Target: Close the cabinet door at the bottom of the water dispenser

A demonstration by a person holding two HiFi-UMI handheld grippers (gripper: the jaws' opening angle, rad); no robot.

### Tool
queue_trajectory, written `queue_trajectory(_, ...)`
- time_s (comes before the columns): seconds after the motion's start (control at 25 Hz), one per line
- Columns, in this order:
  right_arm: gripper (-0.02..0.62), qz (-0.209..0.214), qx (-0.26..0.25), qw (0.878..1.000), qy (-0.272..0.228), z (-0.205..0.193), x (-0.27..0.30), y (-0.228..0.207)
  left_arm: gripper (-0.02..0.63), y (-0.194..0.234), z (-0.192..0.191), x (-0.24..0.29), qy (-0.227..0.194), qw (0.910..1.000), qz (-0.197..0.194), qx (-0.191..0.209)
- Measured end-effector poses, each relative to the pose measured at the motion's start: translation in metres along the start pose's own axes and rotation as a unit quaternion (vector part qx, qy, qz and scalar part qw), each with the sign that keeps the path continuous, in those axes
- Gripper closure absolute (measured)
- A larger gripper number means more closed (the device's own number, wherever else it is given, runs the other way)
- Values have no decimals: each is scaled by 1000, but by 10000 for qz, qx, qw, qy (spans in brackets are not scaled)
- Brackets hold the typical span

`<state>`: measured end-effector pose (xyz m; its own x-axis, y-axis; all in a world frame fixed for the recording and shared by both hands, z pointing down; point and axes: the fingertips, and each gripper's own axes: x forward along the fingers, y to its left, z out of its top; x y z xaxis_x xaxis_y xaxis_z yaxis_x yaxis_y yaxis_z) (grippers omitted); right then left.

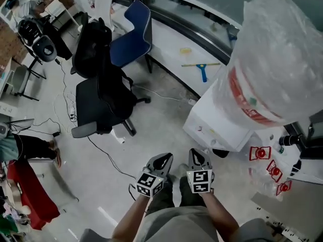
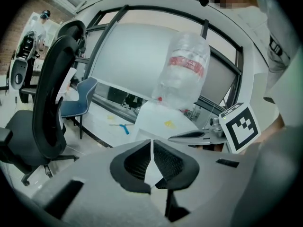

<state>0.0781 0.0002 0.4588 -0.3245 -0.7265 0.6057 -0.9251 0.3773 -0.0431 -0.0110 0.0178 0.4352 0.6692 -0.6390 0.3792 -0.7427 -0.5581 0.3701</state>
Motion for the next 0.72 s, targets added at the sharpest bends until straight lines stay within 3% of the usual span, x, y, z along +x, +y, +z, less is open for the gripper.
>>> queue_trajectory(0.36, 586, 160, 235, 9944, -1018, 80, -65, 19, 580, -42, 73, -26, -411, 9974, -62, 581)
queue_trajectory(0.72, 586, 219, 65, 9802, -1968, 145, -107, 35, 580, -54, 150, -63, -1246, 9872, 153, 987)
